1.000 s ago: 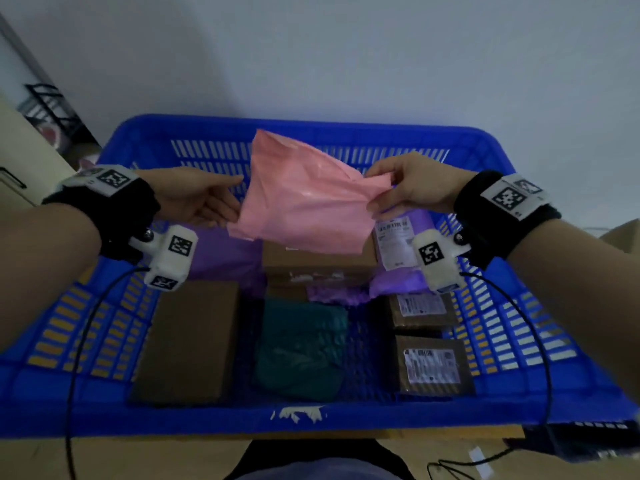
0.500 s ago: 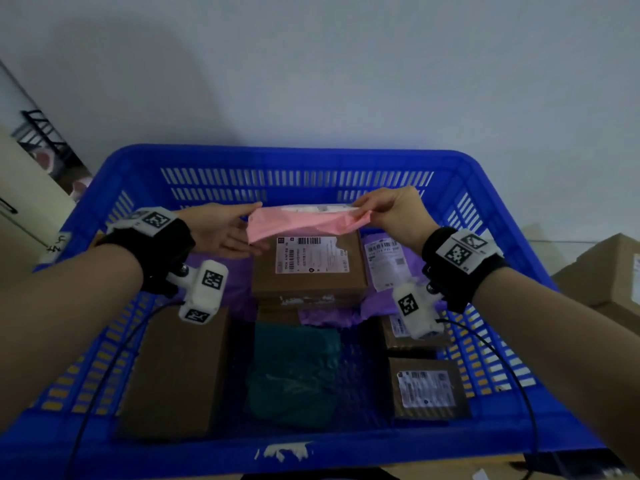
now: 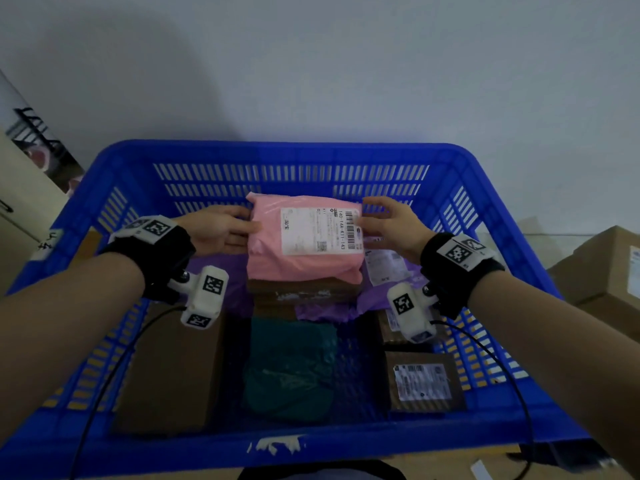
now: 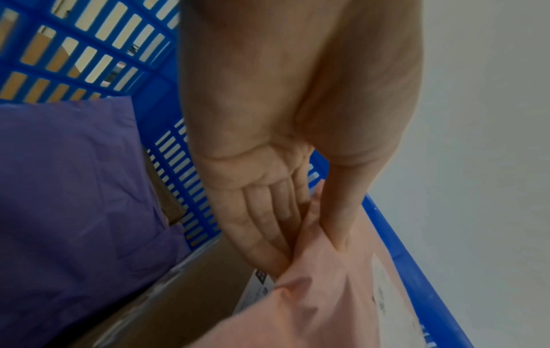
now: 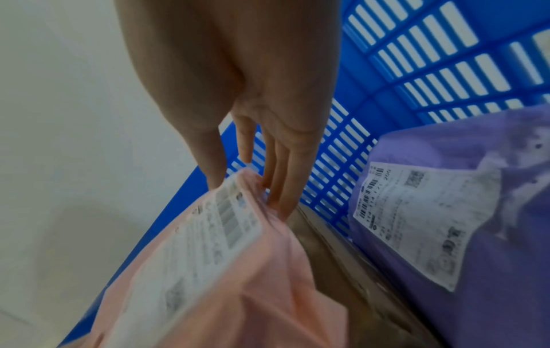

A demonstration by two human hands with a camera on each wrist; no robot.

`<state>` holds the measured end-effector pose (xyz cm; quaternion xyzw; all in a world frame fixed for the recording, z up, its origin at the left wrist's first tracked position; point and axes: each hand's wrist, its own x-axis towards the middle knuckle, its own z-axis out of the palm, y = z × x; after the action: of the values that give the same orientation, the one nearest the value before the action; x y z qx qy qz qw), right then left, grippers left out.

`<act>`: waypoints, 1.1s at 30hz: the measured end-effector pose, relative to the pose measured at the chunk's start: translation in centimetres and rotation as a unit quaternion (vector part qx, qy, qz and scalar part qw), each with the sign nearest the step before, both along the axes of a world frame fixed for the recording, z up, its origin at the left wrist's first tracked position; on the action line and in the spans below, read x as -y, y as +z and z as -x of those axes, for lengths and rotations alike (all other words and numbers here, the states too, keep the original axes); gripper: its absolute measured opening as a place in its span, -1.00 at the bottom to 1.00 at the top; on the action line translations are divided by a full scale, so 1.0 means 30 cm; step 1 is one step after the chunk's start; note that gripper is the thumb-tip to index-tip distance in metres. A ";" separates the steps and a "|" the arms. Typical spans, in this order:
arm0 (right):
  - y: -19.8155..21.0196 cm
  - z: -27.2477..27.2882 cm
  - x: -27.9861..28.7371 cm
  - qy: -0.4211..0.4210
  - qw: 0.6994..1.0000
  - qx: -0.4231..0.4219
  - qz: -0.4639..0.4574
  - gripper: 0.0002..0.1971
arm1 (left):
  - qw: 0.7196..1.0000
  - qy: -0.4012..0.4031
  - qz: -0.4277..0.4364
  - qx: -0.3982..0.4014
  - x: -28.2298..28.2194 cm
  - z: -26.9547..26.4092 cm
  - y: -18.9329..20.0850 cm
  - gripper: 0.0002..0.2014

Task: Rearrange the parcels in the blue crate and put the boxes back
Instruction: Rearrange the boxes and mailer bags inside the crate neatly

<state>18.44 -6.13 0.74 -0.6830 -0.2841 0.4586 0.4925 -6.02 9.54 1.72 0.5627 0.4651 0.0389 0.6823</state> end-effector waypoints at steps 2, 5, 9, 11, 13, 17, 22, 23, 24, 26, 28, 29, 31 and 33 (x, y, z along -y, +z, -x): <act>0.000 0.004 0.010 0.012 0.999 -0.036 0.019 -0.51 | 1.000 -0.008 0.001 0.004 0.004 0.007 -0.005 -0.88; -0.019 -0.003 0.019 0.042 0.997 -0.034 0.046 -0.51 | 1.000 -0.013 0.005 0.010 0.014 0.009 -0.011 -0.87; -0.025 -0.015 0.022 0.035 0.998 -0.036 0.031 -0.50 | 1.000 -0.008 0.007 0.019 0.025 -0.004 -0.013 -0.86; -0.014 -0.031 0.024 0.039 0.999 -0.032 0.016 -0.51 | 1.000 0.008 -0.002 0.021 0.018 -0.011 -0.001 -0.79; 0.006 -0.048 0.026 0.057 0.998 -0.020 0.008 -0.53 | 0.999 0.033 -0.028 0.033 0.004 -0.021 0.029 -0.68; 0.064 -0.063 0.015 0.123 0.992 0.027 0.003 -0.46 | 0.991 -0.057 -0.124 0.002 -0.024 -0.068 0.126 -0.62; 0.149 -0.061 -0.026 0.186 0.979 0.088 -0.009 -0.46 | 0.946 -0.282 -0.139 -0.082 -0.010 -0.150 0.191 -0.11; 0.161 -0.062 -0.032 0.189 0.977 0.096 -0.010 -0.46 | 0.944 -0.286 -0.142 -0.082 -0.002 -0.164 0.192 -0.13; 0.171 -0.065 -0.038 0.191 0.976 0.104 -0.012 -0.46 | 0.945 -0.283 -0.145 -0.077 0.006 -0.174 0.191 -0.16; 0.190 -0.070 -0.043 0.198 0.972 0.123 -0.013 -0.46 | 0.950 -0.269 -0.142 -0.064 0.025 -0.186 0.185 -0.19; 0.203 -0.079 -0.043 0.206 0.969 0.134 -0.016 -0.47 | 0.956 -0.256 -0.132 -0.052 0.039 -0.198 0.174 -0.29; 0.208 -0.084 -0.042 0.208 0.968 0.138 -0.015 -0.48 | 0.959 -0.248 -0.130 -0.046 0.049 -0.203 0.169 -0.39; 0.214 -0.093 -0.039 0.204 0.968 0.147 -0.009 -0.49 | 0.961 -0.234 -0.139 -0.039 0.061 -0.216 0.155 -0.57; 0.218 -0.099 -0.035 0.188 0.971 0.148 -0.007 -0.48 | 0.960 -0.227 -0.158 -0.033 0.066 -0.227 0.139 -0.60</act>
<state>21.40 -5.07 7.28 -0.6739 -0.4809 0.4345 0.3547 0.79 7.55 5.90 0.7549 0.3356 -0.0631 0.5599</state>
